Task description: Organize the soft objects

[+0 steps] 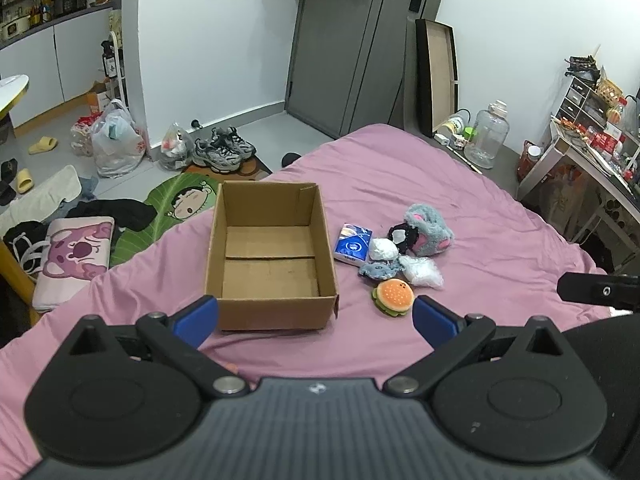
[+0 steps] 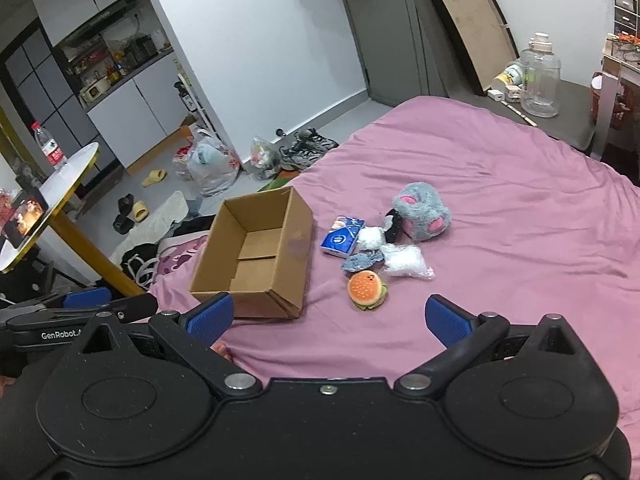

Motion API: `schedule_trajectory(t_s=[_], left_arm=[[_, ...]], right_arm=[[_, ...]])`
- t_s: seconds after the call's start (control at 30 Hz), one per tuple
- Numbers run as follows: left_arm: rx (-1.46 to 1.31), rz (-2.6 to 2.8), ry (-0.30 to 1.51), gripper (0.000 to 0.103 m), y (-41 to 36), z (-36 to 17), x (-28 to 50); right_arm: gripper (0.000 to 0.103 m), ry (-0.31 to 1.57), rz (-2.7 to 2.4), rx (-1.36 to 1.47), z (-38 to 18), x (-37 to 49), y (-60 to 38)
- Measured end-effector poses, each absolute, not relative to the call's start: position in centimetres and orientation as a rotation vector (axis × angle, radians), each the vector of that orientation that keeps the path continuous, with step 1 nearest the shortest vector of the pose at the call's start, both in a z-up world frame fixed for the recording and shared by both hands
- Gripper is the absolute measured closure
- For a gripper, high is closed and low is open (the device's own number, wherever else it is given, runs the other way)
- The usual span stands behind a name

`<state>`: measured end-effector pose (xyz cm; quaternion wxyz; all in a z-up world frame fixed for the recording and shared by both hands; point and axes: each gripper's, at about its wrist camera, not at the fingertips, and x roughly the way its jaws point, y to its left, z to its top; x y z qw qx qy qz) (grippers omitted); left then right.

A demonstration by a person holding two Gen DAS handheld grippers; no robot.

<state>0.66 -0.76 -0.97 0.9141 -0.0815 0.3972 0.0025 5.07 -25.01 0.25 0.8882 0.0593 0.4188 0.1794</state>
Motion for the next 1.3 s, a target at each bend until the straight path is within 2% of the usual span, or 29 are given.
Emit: schedule_trajectory(t_s=[1.3], left_arm=[[-0.18, -0.003, 0.826, 0.001, -0.76, -1.27, 0.99]], right_arm=[[0.0, 0.87, 0.402, 0.15, -0.52, 5.8, -25.54]])
